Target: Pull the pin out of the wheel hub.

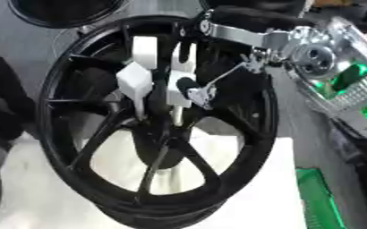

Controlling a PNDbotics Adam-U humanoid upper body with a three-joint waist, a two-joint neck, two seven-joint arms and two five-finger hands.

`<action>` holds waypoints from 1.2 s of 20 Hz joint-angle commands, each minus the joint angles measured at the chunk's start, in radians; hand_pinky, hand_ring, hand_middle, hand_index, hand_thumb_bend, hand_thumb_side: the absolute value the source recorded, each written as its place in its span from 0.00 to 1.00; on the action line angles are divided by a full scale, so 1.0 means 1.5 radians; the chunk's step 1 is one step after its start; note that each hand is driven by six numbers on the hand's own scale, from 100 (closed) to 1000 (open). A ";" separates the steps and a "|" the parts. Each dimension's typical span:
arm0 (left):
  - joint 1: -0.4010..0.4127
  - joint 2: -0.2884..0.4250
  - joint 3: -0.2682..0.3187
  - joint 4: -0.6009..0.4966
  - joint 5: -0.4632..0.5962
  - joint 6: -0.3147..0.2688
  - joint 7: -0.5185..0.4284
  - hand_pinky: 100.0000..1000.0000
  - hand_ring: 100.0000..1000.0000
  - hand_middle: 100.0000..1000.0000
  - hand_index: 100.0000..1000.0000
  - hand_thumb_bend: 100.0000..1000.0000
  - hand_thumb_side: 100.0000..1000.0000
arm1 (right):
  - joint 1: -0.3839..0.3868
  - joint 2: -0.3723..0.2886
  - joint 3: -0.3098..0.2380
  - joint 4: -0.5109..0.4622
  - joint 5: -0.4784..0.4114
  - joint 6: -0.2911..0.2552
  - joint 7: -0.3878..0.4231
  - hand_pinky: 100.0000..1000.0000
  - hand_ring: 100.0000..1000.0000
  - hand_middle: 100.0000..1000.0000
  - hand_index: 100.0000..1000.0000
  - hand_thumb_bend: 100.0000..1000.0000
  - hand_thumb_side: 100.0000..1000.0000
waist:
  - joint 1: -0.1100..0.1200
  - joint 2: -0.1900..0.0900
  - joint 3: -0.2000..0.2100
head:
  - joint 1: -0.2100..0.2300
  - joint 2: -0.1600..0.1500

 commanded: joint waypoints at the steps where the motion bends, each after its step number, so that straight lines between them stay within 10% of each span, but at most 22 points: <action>1: -0.009 0.011 0.001 -0.012 0.001 -0.001 -0.002 0.58 0.74 0.69 0.74 0.06 0.69 | -0.005 -0.005 -0.007 0.000 0.009 -0.004 -0.003 0.59 0.58 0.61 0.80 0.06 0.11 | 0.003 -0.010 0.001 | -0.003 0.003; 24: -0.012 0.007 -0.001 -0.012 0.001 0.000 -0.004 0.58 0.74 0.68 0.74 0.06 0.69 | 0.011 0.003 -0.001 0.043 0.028 -0.030 -0.006 0.60 0.59 0.62 0.81 0.08 0.13 | 0.002 -0.012 0.007 | -0.005 0.007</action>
